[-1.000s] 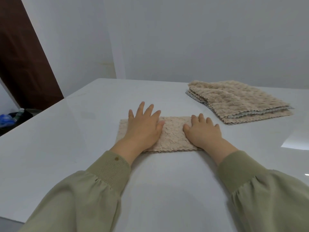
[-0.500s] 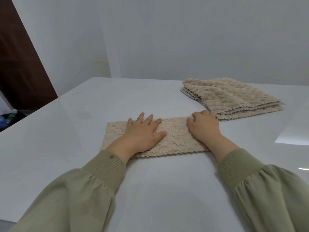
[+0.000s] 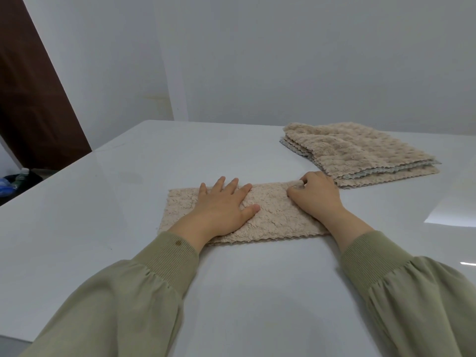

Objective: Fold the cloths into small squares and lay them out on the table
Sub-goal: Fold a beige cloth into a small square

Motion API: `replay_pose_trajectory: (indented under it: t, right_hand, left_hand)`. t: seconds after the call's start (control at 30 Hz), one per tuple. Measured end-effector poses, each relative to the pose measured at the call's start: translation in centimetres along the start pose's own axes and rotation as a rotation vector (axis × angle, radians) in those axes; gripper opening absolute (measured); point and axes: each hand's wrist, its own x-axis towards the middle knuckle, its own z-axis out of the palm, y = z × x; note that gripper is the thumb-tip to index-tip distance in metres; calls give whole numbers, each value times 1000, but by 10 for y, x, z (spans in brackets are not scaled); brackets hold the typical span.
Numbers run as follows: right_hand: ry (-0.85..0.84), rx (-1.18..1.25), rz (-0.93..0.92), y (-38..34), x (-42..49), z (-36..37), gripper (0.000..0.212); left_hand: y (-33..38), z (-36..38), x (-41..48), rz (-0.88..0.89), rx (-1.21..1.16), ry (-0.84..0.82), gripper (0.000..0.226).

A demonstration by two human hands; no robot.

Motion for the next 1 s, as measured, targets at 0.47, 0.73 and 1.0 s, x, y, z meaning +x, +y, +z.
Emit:
replay_pose_trajectory:
  t: [0.47,0.73,1.0]
  right_hand:
    - [264,355,-214,-3,-9,1,26]
    - [481,-158,-276,2,-1,3,12]
    - [646,-199,-338,-9,-4,-3,19]
  left_hand:
    - [-12,-12,1,-31,-99,78,66]
    - [-27,-33,-7,-57,-249,59,40]
    - [-27,-54,-31,120,-821,-505,40]
